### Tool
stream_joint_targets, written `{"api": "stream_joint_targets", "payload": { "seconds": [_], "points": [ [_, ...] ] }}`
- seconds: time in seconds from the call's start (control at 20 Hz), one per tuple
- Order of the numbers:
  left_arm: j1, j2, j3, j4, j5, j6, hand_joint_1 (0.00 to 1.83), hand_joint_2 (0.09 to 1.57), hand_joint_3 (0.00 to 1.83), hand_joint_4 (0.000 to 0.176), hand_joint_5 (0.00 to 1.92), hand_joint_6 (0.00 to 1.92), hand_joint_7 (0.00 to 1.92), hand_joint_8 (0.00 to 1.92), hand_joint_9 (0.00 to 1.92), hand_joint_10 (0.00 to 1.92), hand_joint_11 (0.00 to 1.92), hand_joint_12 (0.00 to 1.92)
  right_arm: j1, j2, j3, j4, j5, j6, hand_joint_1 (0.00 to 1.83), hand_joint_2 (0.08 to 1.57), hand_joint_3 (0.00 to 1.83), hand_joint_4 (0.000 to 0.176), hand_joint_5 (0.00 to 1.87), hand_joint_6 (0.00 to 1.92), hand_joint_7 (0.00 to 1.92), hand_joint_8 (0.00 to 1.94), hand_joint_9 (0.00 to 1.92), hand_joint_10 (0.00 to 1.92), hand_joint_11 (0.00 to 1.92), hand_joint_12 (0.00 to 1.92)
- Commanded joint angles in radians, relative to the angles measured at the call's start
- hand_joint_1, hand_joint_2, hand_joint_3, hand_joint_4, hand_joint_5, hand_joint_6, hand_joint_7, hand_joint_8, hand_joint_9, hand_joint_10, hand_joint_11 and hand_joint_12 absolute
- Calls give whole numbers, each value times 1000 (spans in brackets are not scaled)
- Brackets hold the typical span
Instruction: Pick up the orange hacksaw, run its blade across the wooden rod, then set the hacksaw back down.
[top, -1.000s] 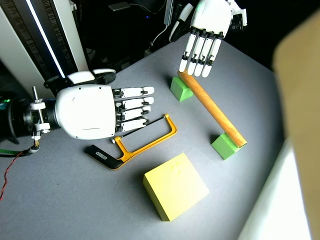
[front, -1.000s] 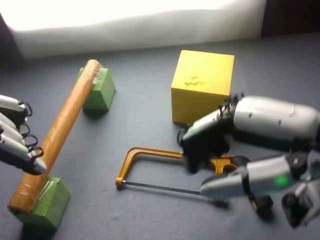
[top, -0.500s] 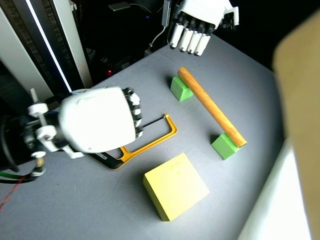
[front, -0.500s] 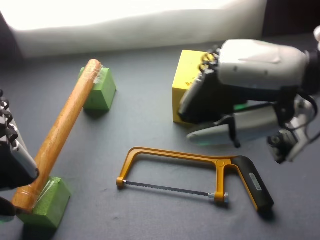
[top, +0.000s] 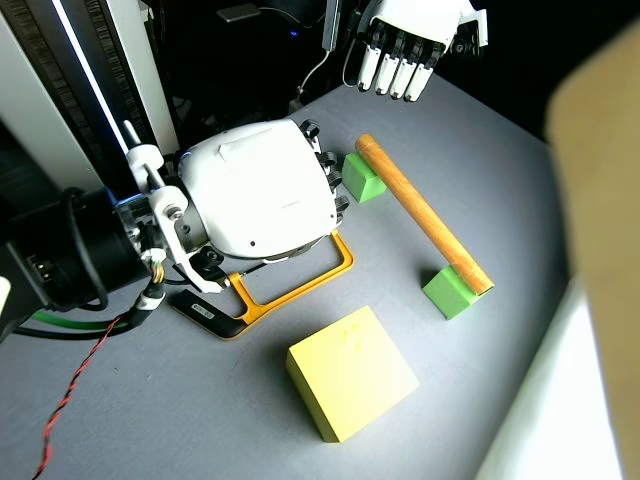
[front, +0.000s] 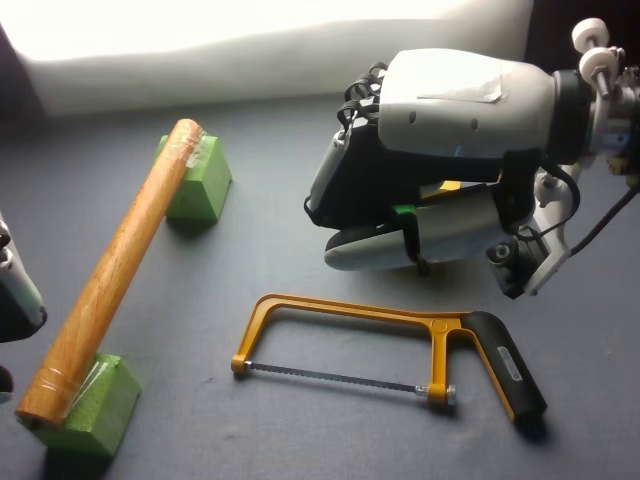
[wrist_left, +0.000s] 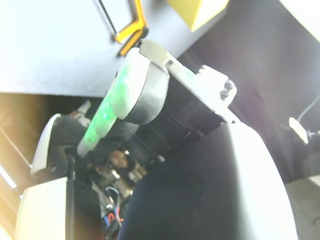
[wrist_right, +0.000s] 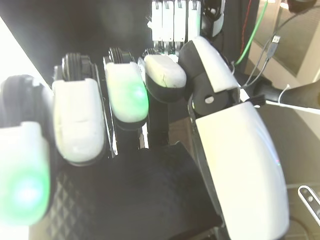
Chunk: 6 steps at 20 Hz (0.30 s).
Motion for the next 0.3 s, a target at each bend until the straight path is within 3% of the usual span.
{"api": "stream_joint_targets", "payload": {
  "seconds": [0.0, 0.25],
  "points": [
    [-5, 0, 8, -70, -77, 2, 794, 1282, 0, 0, 1255, 1921, 1375, 1921, 1394, 1921, 1447, 1921, 12, 6, -1, 58, 83, 2, 700, 1431, 0, 20, 1200, 1921, 1384, 1941, 1581, 1921, 1805, 1921],
    [-2, -11, 56, -52, -119, -2, 781, 1293, 0, 0, 1221, 1921, 1343, 1921, 1366, 1921, 1414, 1921, 21, 6, -2, 46, 106, -20, 702, 1426, 0, 42, 1159, 1921, 1374, 1941, 1572, 1921, 1799, 1921]
  ]
}}
